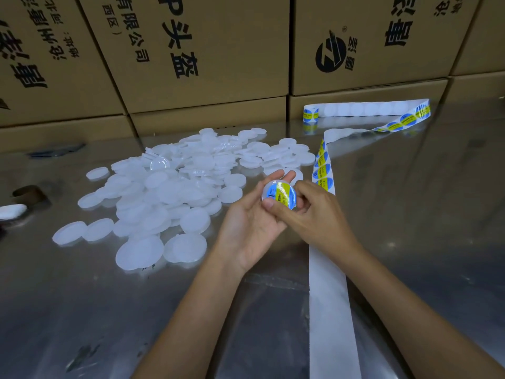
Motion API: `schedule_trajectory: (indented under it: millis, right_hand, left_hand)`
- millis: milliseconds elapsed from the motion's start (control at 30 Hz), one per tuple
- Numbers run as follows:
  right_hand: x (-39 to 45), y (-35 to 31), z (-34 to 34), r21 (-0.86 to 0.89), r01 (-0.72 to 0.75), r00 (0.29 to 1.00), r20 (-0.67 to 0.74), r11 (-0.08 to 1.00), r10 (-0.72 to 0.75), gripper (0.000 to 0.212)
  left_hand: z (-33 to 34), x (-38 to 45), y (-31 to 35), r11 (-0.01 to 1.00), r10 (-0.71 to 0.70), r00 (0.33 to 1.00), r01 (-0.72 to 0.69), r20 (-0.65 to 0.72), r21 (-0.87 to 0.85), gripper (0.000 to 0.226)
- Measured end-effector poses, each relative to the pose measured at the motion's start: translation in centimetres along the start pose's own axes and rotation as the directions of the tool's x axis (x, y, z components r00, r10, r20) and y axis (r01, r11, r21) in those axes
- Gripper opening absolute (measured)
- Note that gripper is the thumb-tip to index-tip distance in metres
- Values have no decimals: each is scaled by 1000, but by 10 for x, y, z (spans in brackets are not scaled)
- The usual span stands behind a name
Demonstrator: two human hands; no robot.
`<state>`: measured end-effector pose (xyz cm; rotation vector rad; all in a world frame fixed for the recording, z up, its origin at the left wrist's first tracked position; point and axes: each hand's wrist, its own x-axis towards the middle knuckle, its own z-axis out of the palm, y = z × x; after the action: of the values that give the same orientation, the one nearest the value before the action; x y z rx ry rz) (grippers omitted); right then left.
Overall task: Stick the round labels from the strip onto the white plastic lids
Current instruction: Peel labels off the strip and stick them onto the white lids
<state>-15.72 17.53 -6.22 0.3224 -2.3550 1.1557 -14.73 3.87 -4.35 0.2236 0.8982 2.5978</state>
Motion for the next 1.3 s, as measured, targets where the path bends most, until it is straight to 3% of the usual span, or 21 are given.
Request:
schedule_trajectory:
  millis: [133,267,367,433,600,867,1033,1200,1300]
  right_hand:
    - [0,0,-1,34,15,1000,12,999,-15,59]
    - [2,4,1,38,-22,1000,-10,999,23,55]
    - [3,9,1,41,-50,998,-37,998,52,55]
    - [4,9,0,52,-50,999,-19,997,51,55]
    - [1,7,6,217,-91,995,48,972,82,49]
    - [-5,4,12,28,-47,985,165,998,42,66]
    - [0,7,10,98,-84,993,87,992,75,50]
    - [2,11,4,117,-154,988,-6,981,156,55]
    - [2,7,1,202,-163,987,35,966,159,54]
  left_hand:
    - [-3,0,2,996,-9,998,4,55,93,39]
    - [-5,2,-2,943,45,999,-48,18,328,38]
    - [-9,2,-6,742,195,980,-115,-49,660,39]
    - [-11,3,-7,625,299,953,-157,-49,764,36]
    - [-9,4,-7,588,461,879,-200,-122,784,22]
    - [-11,7,-6,573,557,810,-214,-184,791,33]
    - [-8,4,-6,610,428,896,-192,-116,769,19]
    - [-7,1,-4,644,216,976,-147,6,751,38]
    - [-7,1,-3,642,236,972,-150,-7,752,42]
